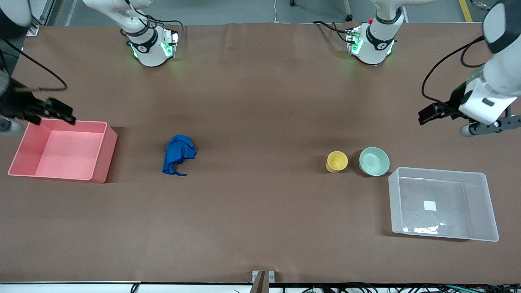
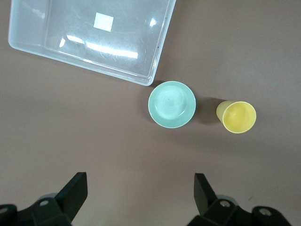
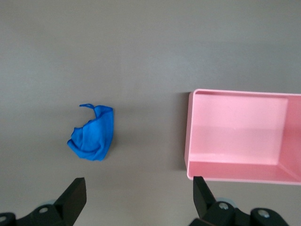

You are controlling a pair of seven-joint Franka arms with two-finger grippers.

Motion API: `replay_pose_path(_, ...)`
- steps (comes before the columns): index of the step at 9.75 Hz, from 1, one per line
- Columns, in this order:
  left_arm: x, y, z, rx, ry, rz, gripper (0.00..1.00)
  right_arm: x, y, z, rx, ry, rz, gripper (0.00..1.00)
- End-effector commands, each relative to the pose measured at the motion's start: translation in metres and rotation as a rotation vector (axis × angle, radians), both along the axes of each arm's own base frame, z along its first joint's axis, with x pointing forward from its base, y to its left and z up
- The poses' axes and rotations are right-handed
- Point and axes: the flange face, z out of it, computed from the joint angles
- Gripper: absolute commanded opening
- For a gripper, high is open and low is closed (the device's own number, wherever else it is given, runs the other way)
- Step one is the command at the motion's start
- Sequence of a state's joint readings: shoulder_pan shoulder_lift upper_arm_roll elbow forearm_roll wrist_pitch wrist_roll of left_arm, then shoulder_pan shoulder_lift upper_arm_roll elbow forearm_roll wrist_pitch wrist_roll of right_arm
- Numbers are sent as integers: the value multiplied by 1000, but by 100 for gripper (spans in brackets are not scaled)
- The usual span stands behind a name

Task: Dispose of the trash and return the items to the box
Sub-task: 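Reach the right gripper to the blue cloth while the left gripper reaches the bowl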

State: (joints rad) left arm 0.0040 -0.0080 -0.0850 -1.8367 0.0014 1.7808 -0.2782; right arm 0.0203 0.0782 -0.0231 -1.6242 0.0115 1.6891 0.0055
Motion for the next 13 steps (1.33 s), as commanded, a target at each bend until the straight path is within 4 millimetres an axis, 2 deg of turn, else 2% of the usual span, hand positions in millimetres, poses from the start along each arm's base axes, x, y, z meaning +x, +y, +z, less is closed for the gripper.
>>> replay_pose_path(1,-14,2,-80,-5,-1,34,100,14,16,-69,-11,13,34,100)
replay_pose_path(4,-29,6,-147,-9,-39,43,100,25,52,-173,-14,29,86,100)
replay_pose_path(5,-30,8,-172,-11,-49,46,100,25,73,-206,-16,30,112,100)
replay_pose_path(6,-29,9,-197,-15,-61,45,98,26,85,-230,-17,32,98,100)
replay_pose_path(8,-24,19,-241,-24,-85,67,95,22,113,-269,-26,72,100,100)
replay_pose_path(10,-22,18,-276,-31,-90,69,88,2,150,-309,-33,66,63,100)
replay_pose_path(13,-18,17,-312,-40,-111,73,80,-21,170,-352,-41,75,63,100)
